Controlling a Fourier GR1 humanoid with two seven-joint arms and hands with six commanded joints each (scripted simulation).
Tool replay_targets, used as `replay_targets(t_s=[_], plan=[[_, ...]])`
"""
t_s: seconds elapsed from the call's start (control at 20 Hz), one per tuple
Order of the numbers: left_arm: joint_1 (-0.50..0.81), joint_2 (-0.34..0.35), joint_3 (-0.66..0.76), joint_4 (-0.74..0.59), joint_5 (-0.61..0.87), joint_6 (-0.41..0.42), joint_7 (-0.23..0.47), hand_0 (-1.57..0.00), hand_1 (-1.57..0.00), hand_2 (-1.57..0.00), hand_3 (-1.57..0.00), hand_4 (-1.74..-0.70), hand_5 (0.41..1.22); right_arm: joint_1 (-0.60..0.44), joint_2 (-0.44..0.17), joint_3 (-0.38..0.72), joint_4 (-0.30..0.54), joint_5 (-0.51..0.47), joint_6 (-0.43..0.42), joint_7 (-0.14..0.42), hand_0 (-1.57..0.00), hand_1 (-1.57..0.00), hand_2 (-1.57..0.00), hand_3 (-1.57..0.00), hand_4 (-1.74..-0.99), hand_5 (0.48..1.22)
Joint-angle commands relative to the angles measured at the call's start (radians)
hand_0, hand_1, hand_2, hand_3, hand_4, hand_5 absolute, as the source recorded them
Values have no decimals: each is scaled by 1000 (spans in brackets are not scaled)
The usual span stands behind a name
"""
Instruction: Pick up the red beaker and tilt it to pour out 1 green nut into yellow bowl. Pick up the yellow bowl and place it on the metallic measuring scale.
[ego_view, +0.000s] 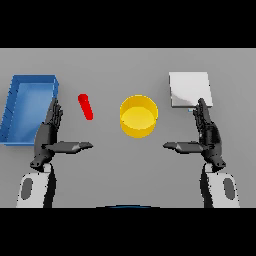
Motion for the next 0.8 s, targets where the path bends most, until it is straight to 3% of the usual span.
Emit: replay_targets(t_s=[0.0, 0.25, 0.35, 0.5, 0.6, 0.75], plan=[[4, -2, -2, -3, -1, 1, -2, 1, 1, 1, 1, -1141, 660, -1, -1, -1, 1, -1, -1, 0, 1, 1, 1, 1, -1071, 578], [44, -22, -29, -36, -18, 7, -17, 1, 1, 1, 1, -1141, 660, -15, -6, -10, 17, -5, -1, 7, 1, 1, 1, 1, -1071, 578], [139, 21, -117, -152, -118, -11, -59, 1, 1, 1, 1, -1143, 660, 36, -69, 63, -57, 170, -45, -109, 1, 1, 1, 1, -1072, 577], [167, 49, -147, -230, -160, -14, 20, 1, 1, 1, 1, -1138, 660, 80, -75, 119, -106, 269, -67, -110, 1, 1, 1, 1, -1071, 581], [178, 52, -158, -249, -163, -20, 53, 1, 1, 1, 1, -1138, 655, 65, -76, 118, -118, 256, -56, -80, 1, 1, 1, 1, -1103, 592], [134, 51, -156, -204, -169, -24, 95, 1, 1, 1, 1, -1137, 649, 68, -74, 121, -117, 245, -42, -86, 1, 1, 1, 1, -1147, 614]])
